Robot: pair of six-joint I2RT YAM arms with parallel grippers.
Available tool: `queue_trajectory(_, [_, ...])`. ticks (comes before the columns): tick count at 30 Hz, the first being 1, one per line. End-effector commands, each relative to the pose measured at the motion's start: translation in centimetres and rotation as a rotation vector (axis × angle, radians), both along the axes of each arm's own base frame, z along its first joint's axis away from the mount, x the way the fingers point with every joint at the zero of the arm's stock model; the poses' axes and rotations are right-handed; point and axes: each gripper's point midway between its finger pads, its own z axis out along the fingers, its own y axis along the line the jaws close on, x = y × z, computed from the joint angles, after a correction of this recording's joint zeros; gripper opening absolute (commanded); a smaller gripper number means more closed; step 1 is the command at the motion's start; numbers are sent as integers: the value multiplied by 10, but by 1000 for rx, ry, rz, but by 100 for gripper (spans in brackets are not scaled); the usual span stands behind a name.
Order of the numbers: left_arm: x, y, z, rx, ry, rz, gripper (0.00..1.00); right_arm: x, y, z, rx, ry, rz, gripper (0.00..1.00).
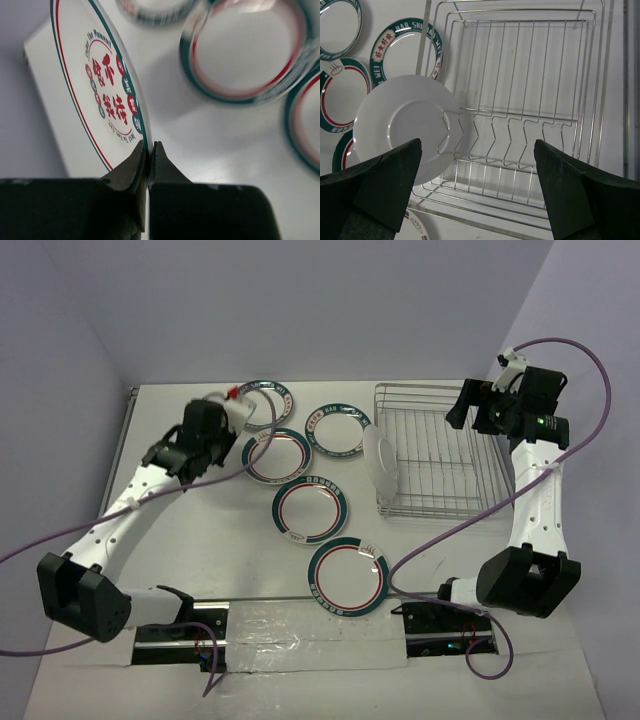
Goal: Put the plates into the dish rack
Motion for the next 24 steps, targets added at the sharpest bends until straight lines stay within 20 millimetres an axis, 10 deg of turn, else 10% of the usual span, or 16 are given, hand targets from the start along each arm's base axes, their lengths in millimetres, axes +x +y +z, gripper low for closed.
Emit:
queue_trajectory(1, [12,-64,77,-366,-49,-93,0,2,2,20,-16,-45,13,100])
queue_trajectory(5, [13,-120,175,-729,-135,-224,0,-5,-2,20,-50,-41,-3,100])
queue_trajectory(12, [-24,-196,267,-1308,-67,-402,0,-15,-19,20,-34,-24,-88,100])
queue_trajectory(17, [-66,-255,284,-1521,53,-547,0,-19,-32,27,-26,-32,-140,100])
queue_trajectory(24, [-73,-317,264,-1715,298,-561,0,-27,-36,29,-38,-29,-146,100])
